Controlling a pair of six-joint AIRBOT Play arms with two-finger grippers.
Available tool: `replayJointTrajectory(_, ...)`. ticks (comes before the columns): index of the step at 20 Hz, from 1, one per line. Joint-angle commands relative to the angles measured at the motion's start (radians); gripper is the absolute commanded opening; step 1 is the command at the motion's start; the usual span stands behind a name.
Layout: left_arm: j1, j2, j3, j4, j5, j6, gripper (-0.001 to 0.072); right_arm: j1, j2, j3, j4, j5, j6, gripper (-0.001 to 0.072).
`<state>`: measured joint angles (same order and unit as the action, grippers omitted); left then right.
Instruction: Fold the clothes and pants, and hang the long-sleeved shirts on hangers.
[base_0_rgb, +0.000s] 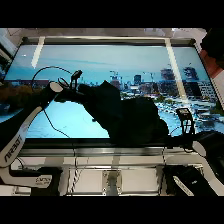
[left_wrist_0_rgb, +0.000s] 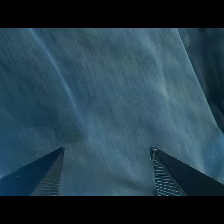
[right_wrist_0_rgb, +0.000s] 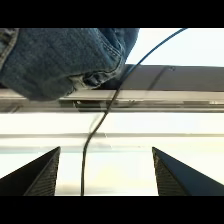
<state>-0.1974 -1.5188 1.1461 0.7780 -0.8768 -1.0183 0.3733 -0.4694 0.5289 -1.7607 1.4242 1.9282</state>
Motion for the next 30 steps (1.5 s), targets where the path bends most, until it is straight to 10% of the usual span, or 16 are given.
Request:
replayJointTrajectory(1,0.003,-0.12,0.132,0.029,0.02,-0.067,0.0609,0.001,0.001,-0.064,0.035,-0.133,0.053,0.0633)
replayJointTrajectory(14,0.01,-0.214,0.162,0.217,-0.032,-0.209,0.0556,-0.03,-0.367,-0.098,0.044,-0.456,0.053,0.0622)
replayJointTrajectory(20,0.011,-0.215,0.162,0.213,0.044,-0.209,0.0027,-0.125,-0.48,-0.055,0.01,-0.552,0.047,0.0023)
replayJointTrajectory(30,0.115,-0.013,0.163,-0.232,0.488,-0.208,0.0025,-0.507,-0.479,0.465,-0.039,-0.558,-0.213,0.0021)
